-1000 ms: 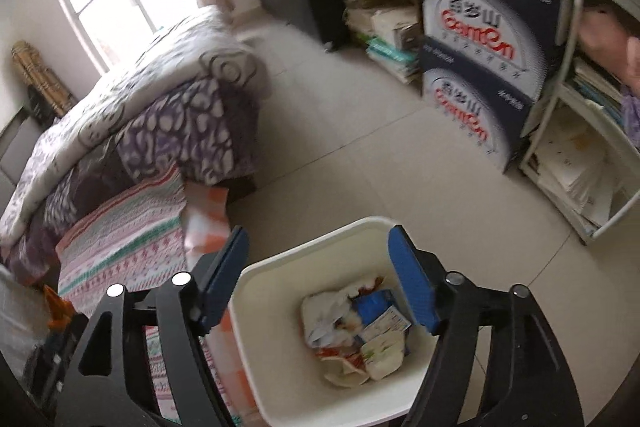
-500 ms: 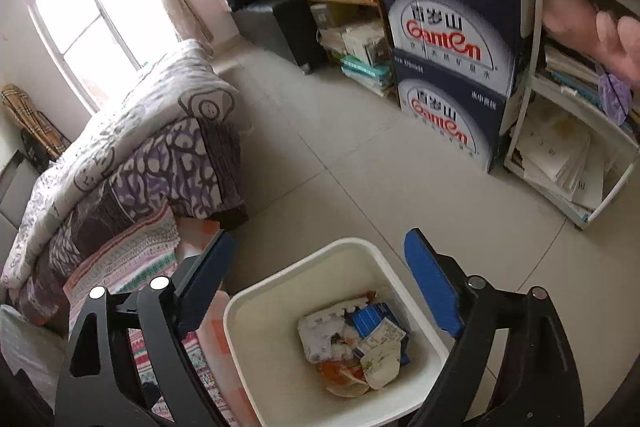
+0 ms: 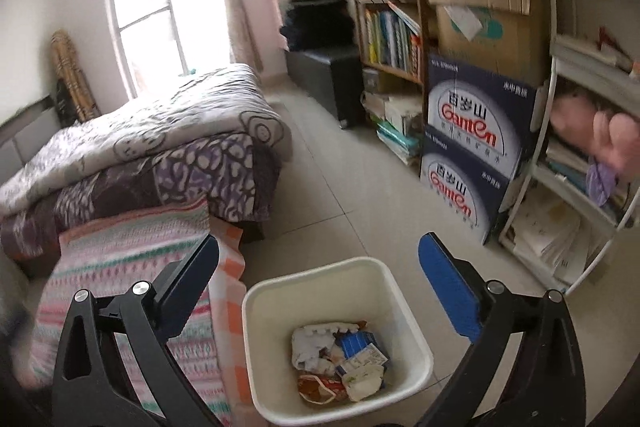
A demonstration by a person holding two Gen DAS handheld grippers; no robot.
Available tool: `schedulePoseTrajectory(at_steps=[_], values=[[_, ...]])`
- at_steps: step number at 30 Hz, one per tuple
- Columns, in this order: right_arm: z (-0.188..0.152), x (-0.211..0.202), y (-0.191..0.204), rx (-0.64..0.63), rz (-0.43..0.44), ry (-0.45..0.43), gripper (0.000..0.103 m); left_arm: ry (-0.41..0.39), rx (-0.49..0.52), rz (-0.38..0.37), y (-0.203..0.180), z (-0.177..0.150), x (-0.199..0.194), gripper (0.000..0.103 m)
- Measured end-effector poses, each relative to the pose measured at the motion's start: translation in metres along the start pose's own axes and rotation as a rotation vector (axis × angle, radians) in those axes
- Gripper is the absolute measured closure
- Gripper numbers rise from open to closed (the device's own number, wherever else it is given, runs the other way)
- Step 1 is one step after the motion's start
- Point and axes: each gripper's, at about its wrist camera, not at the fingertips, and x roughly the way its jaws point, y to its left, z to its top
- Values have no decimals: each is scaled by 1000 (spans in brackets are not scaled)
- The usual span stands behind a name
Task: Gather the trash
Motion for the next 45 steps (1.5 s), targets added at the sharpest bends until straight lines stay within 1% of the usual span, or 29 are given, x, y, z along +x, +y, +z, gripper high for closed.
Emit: schedulePoseTrajectory(at_steps=[1, 2, 3, 4, 5, 7, 8, 10, 12, 13, 16, 20, 24, 31, 45], values=[[0, 0, 0, 0, 0, 0, 7, -25, -11, 27, 6, 0, -7, 7], [-8, -7, 3, -11, 2, -28, 7, -41, -31, 70, 13, -3, -16, 7], [-15, -12, 7, -18, 9, -51, 7, -33, -54, 110, 19, -5, -20, 7], [-18, -16, 12, -24, 22, -63, 7, -3, -87, 159, 26, -9, -23, 7], [-21, -20, 17, -33, 53, -74, 7, 39, -121, 171, 34, -14, -22, 7], [-28, -33, 27, -51, 110, -109, 7, 101, -185, 140, 48, -26, -19, 7], [-28, -33, 27, -51, 110, -109, 7, 107, -204, 143, 52, -30, -18, 7], [-34, -38, 34, -56, 125, -112, 7, 93, -224, 164, 59, -36, -18, 7], [-40, -39, 38, -53, 151, -95, 7, 79, -223, 181, 62, -40, -21, 7], [-47, -40, 45, -72, 170, -87, 7, 74, -221, 187, 63, -41, -22, 7], [-56, -40, 56, -123, 170, -80, 7, 73, -241, 189, 70, -47, -20, 7], [-61, -37, 64, -150, 159, -67, 7, 70, -244, 183, 66, -49, -20, 7], [-62, -30, 62, -135, 158, -40, 7, 56, -234, 178, 60, -48, -20, 7], [-62, -23, 60, -115, 182, -9, 7, 62, -238, 162, 58, -47, -17, 7], [-63, -26, 63, -146, 194, -22, 7, 73, -252, 138, 58, -48, -15, 7]])
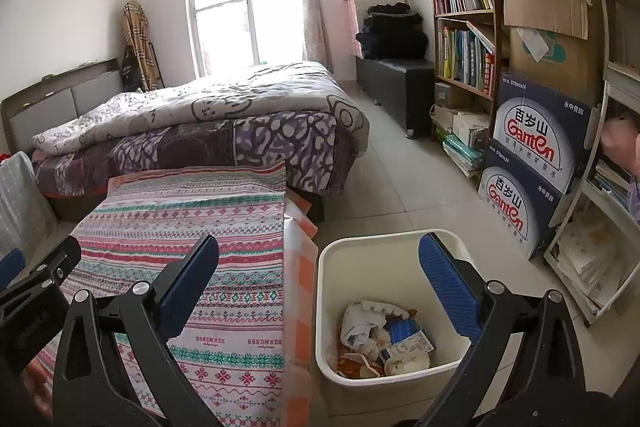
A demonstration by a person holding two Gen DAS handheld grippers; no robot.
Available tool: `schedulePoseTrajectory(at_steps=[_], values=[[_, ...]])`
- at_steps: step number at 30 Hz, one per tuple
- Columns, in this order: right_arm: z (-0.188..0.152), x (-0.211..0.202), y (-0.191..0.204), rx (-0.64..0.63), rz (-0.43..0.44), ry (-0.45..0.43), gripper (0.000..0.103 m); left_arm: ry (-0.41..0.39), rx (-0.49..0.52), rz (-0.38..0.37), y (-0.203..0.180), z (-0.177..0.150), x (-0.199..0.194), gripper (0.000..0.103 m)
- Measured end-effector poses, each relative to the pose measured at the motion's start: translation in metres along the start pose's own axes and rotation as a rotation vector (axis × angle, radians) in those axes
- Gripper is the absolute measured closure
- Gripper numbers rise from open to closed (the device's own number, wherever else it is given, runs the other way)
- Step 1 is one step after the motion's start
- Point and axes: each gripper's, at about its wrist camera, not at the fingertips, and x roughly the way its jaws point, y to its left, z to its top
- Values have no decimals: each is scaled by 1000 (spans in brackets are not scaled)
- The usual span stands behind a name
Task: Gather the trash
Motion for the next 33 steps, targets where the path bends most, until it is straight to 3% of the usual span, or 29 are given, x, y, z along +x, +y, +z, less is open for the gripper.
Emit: schedulePoseTrajectory(at_steps=[33], values=[[0, 1, -4, 9, 16, 19, 7, 20, -6, 4, 4, -3, 5, 7]])
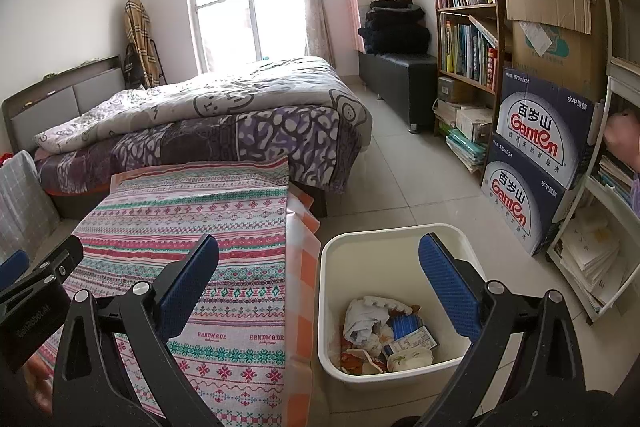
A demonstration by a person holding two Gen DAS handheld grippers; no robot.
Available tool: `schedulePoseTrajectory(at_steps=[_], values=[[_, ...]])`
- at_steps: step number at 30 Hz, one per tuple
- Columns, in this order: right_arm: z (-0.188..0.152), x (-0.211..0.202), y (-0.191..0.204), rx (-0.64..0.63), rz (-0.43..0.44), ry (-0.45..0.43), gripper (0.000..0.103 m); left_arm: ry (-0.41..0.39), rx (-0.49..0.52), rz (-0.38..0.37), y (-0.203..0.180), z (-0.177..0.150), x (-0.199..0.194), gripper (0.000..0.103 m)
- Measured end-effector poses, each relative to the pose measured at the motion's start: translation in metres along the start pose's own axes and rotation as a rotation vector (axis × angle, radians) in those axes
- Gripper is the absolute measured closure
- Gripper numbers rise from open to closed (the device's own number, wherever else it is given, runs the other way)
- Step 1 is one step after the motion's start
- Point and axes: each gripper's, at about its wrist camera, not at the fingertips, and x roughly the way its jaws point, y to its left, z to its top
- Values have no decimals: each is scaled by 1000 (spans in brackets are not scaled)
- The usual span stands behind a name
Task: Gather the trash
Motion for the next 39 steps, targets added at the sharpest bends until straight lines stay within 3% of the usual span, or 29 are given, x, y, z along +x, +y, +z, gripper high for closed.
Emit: schedulePoseTrajectory(at_steps=[31, 39], values=[[-9, 4, 4, 4, 0, 19, 7, 7, 7, 3, 5, -4, 3, 7], [-8, 4, 3, 5, 0, 18, 7, 10, 17, -27, 4, -4, 4, 7]])
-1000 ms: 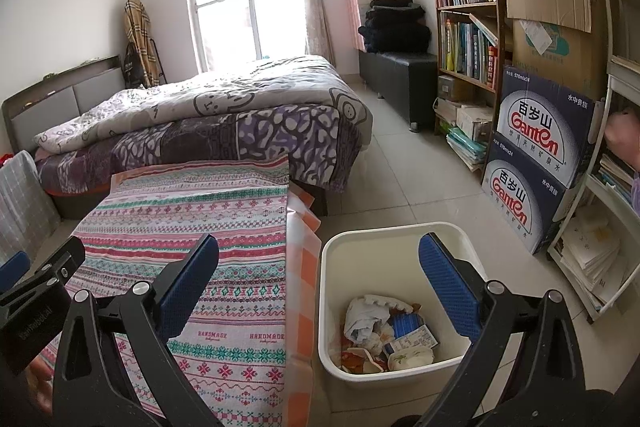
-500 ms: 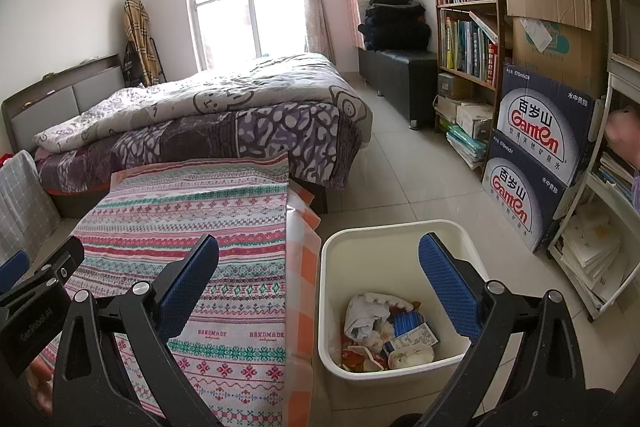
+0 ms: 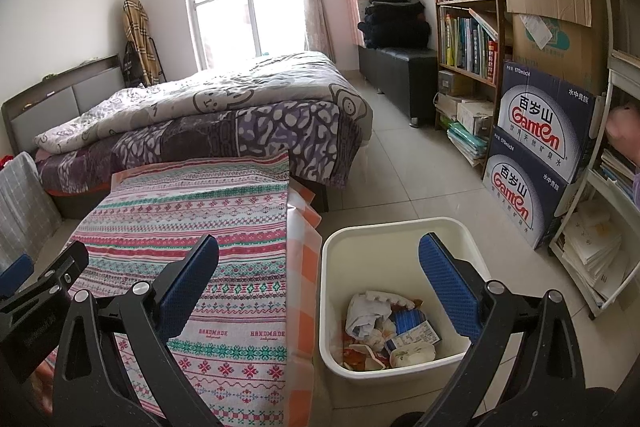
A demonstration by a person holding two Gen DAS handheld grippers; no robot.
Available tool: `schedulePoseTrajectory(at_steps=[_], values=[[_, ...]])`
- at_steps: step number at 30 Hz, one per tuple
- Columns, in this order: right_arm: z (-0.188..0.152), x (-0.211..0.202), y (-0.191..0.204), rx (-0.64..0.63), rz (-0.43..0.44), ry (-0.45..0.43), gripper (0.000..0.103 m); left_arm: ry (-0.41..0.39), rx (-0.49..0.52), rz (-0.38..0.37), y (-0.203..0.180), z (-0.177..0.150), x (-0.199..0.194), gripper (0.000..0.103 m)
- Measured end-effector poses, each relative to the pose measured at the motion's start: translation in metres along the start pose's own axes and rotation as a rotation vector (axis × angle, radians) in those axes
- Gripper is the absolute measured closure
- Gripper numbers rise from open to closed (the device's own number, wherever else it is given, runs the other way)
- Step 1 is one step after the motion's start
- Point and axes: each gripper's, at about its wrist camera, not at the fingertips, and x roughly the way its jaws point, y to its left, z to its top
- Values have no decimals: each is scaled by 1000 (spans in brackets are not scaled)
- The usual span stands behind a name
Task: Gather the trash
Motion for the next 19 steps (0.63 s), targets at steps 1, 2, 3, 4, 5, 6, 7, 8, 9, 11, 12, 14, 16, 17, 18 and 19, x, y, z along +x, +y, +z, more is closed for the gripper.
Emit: schedulePoseTrajectory(at_steps=[1, 2, 3, 4, 5, 6, 7, 8, 9, 11, 12, 14, 16, 17, 18, 19], values=[[0, 0, 0, 0, 0, 0, 7, 1, 1, -6, 0, 0, 0, 7], [-1, 0, 0, 0, 1, 0, 7, 1, 1, -9, -1, 0, -1, 7], [0, 0, 0, 0, 1, 0, 7, -1, 3, -8, 0, 0, -1, 7], [0, 0, 0, -1, 1, 0, 7, -2, 5, -8, -1, 0, -1, 7], [0, 0, -1, -1, 1, 1, 7, -3, 6, -10, -1, 0, -1, 7], [0, 0, 0, -1, 1, 1, 7, -2, 6, -11, -1, 0, -1, 7], [0, 0, 0, -1, 1, 1, 7, -2, 7, -12, -1, 0, -1, 7], [-1, 0, 0, -1, 1, 2, 7, -1, 7, -15, -2, 0, -1, 7], [0, 0, 0, 0, 0, 1, 7, 0, 6, -18, -2, 0, -1, 7], [0, 0, 0, 1, 0, 0, 7, -3, -2, -23, -1, 0, -2, 7], [0, 0, 0, 1, 1, 0, 7, -3, -4, -26, -1, 1, -3, 7], [0, 0, 0, 0, 0, 1, 7, -5, -6, -25, -2, 1, -4, 7], [0, 0, 0, 1, 1, 1, 7, -3, -2, -24, -2, 1, -4, 7], [0, 0, 0, 0, 0, 0, 7, -2, -2, -21, -2, 1, -4, 7], [-1, 0, 0, 0, -1, 0, 7, -2, 1, -19, -2, 1, -4, 7], [0, 0, 0, 1, 0, 1, 7, -2, 4, -15, -3, 1, -4, 7]])
